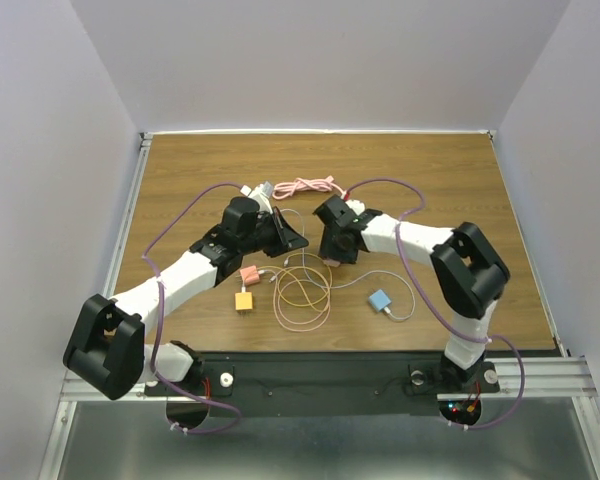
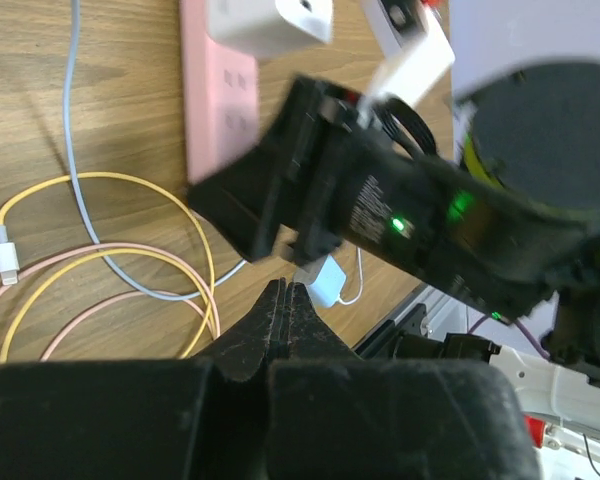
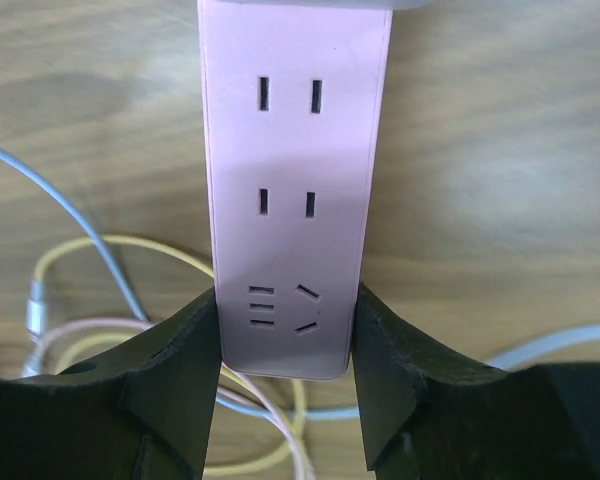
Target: Pull the plug off the socket
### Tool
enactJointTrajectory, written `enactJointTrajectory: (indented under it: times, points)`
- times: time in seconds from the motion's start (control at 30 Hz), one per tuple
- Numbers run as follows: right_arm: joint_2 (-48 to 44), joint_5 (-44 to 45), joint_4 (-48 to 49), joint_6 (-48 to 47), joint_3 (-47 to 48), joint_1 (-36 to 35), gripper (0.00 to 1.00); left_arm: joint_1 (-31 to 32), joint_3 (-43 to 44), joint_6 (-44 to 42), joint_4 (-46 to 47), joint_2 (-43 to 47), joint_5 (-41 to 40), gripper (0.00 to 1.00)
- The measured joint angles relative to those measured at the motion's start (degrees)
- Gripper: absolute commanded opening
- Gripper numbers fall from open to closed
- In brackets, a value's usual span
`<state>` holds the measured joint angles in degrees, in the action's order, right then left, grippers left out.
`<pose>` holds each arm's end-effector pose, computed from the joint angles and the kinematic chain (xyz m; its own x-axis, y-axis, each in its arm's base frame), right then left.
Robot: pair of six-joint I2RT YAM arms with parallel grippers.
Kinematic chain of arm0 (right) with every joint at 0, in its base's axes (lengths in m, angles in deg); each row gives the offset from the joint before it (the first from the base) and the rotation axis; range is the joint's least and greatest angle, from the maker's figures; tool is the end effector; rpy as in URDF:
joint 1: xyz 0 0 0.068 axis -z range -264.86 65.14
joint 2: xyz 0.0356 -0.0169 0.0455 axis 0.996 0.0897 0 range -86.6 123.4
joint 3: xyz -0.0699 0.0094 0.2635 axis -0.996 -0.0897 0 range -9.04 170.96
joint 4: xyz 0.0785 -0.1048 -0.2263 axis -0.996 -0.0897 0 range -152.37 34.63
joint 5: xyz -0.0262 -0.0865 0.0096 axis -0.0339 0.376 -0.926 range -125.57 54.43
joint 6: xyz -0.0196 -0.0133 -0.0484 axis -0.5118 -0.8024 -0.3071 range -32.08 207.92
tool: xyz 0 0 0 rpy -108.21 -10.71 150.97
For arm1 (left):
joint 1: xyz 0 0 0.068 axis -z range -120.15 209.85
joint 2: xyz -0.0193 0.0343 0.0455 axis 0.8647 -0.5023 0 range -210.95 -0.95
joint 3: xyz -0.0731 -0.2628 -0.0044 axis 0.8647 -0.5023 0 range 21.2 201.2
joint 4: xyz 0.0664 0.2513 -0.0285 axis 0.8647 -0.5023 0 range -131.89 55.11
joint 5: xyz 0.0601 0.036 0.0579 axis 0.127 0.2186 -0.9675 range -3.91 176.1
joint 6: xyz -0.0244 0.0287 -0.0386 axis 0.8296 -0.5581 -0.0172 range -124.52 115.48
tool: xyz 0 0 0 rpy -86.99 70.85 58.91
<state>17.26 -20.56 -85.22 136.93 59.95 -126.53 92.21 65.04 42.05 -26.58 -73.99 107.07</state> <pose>0.2787 0.2358 0.1811 -0.8654 0.2057 -0.4570 0.1427 0.9753 0.1688 0.2350 -0.1639 0.2606 -0.7751 -0.3115 -0.5497 0.3192 0.5577 -0.7662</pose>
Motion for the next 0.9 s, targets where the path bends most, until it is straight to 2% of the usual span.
enactJointTrajectory:
  times: [0.07, 0.13, 0.2, 0.23, 0.3, 0.33, 0.4, 0.43, 0.67, 0.9]
  points:
    - [3.02, -1.42, 0.33, 0.46, 2.64, 0.0, 0.11, -0.04, 0.0, -0.17, -0.5, 0.0, 0.0, 0.0]
    - [5.2, -2.67, 0.46, 0.66, 4.74, 0.0, 0.28, -0.13, 0.0, -0.28, -0.98, 0.02, -0.09, 0.0]
    - [5.33, -3.5, 0.55, 0.74, 4.96, 0.0, 0.4, -0.22, 0.0, -0.46, -1.38, 0.07, -0.15, 0.0]
    - [5.31, -3.87, 0.5, 0.68, 4.96, 0.0, 0.53, -0.24, 0.0, -0.5, -1.6, 0.11, -0.24, 0.0]
    - [4.85, -4.37, 0.55, 0.35, 4.66, 0.0, 0.64, -0.35, 0.0, -0.52, -1.97, 0.28, -0.28, 0.0]
    - [4.33, -4.76, 0.5, -0.17, 4.33, 0.0, 0.74, -0.42, 0.0, -0.55, -1.99, 0.37, -0.31, 0.0]
    - [1.33, -5.55, 0.28, -1.25, 2.93, 0.0, 0.82, -0.59, 0.0, -0.63, -1.95, 0.46, -0.35, 0.0]
    - [-0.46, -5.7, 0.22, -1.66, 2.25, 0.0, 0.99, -0.61, 0.0, -0.66, -1.9, 0.46, -0.42, 0.0]
    - [-15.76, -6.4, -1.46, -5.62, 2.34, 0.46, 1.0, -0.72, 2.29, -0.66, -0.79, -3.69, 0.02, 0.0]
    - [-17.75, -1.97, -5.84, -5.9, 3.08, 6.29, 0.99, 0.04, 10.47, 0.17, 0.68, -16.48, 1.36, 0.0]
